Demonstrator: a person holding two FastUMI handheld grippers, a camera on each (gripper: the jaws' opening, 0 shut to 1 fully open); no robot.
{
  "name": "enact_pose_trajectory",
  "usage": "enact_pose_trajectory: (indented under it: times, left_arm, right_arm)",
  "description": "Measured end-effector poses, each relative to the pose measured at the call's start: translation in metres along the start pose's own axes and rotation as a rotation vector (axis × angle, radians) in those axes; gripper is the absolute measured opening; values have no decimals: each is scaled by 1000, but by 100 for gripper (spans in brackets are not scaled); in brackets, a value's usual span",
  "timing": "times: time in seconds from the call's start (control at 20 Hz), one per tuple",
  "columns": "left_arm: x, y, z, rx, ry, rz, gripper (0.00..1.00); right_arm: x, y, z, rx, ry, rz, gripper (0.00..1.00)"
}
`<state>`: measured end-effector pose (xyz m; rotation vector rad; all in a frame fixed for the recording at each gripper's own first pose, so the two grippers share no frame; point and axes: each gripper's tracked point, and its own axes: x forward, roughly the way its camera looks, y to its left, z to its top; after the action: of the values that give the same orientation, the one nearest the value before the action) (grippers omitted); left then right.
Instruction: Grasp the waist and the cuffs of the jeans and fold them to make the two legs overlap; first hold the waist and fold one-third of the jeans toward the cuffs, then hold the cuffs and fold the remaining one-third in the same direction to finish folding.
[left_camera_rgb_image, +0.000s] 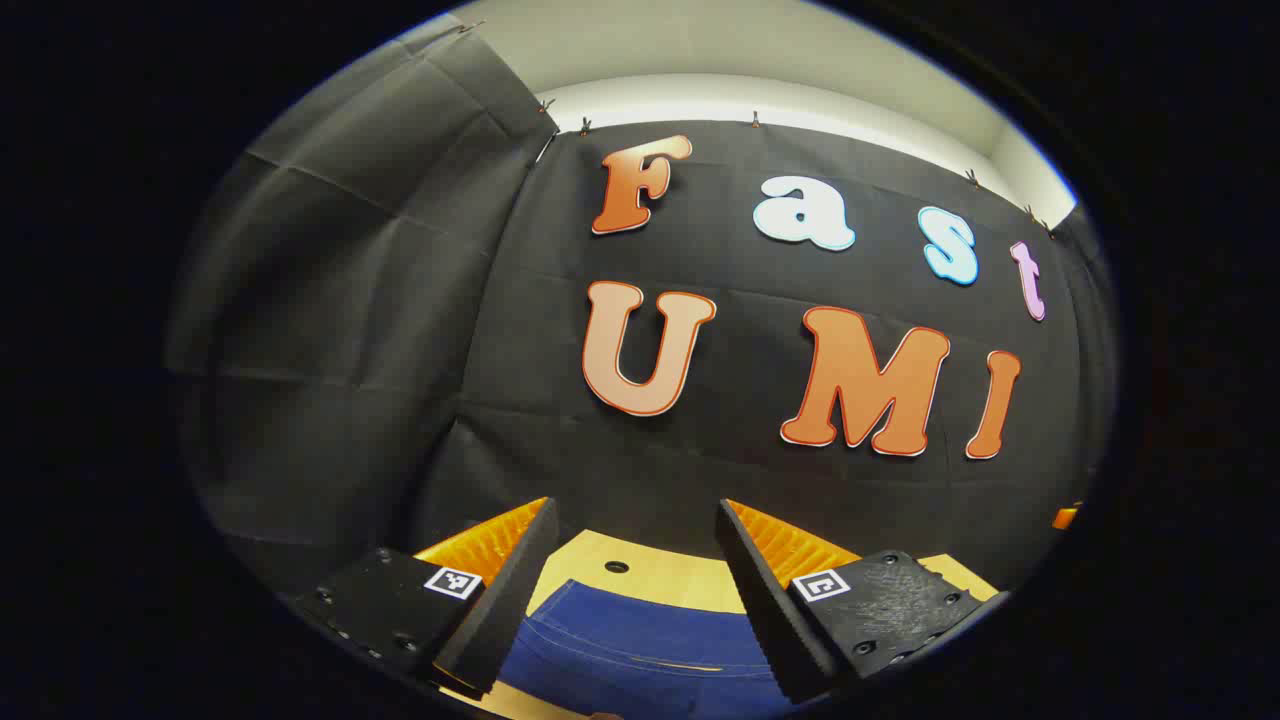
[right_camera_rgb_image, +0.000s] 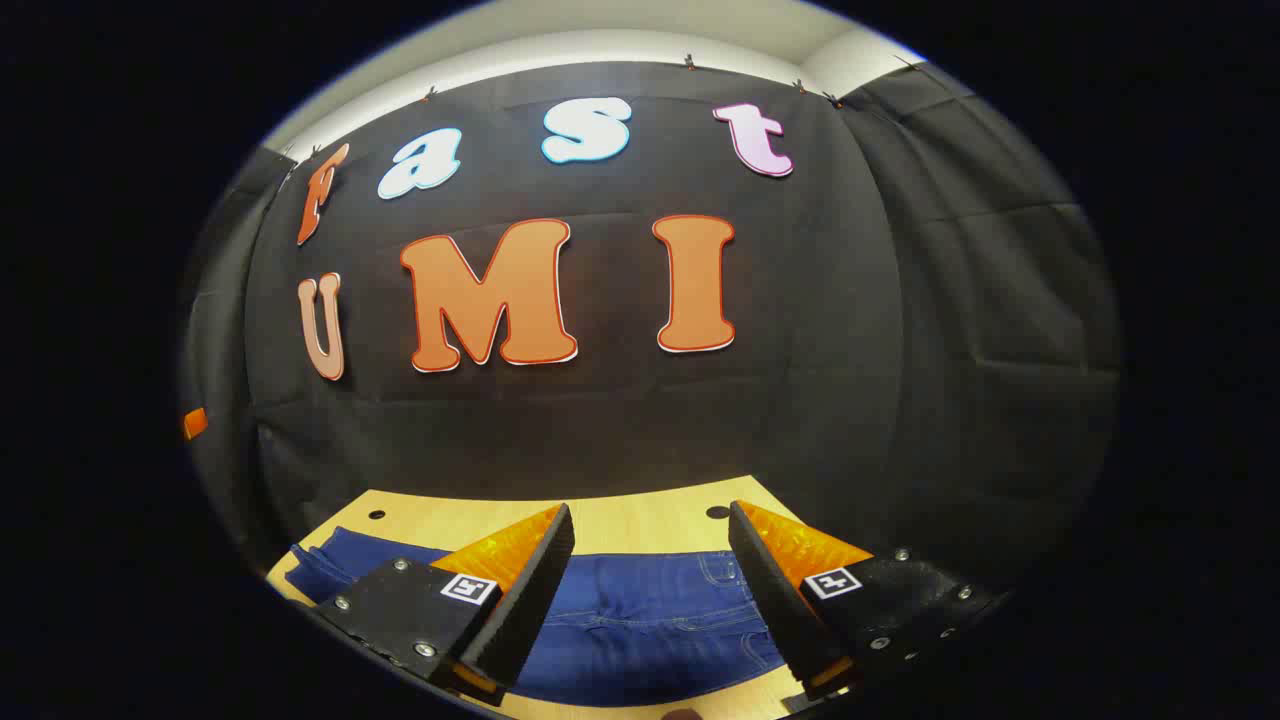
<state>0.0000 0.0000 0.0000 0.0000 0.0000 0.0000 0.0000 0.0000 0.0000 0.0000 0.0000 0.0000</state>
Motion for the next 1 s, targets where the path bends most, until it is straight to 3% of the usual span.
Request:
enact_pose_trajectory:
  times: [0.05, 0.65, 0.85, 1.0]
  left_arm:
    - [0, -3, 1, 18, -3, -6, 94]
    - [-17, -6, 35, 91, -53, -49, 94]
    - [-14, -14, 29, 98, -50, -69, 94]
    - [-10, -8, 21, 186, -42, -68, 94]
  right_arm:
    - [0, 1, 0, -14, -2, 0, 96]
    - [-22, -5, 35, -20, -75, 8, 96]
    - [-25, -4, 28, -30, -59, 8, 100]
    - [-25, 3, 12, -45, -21, 27, 100]
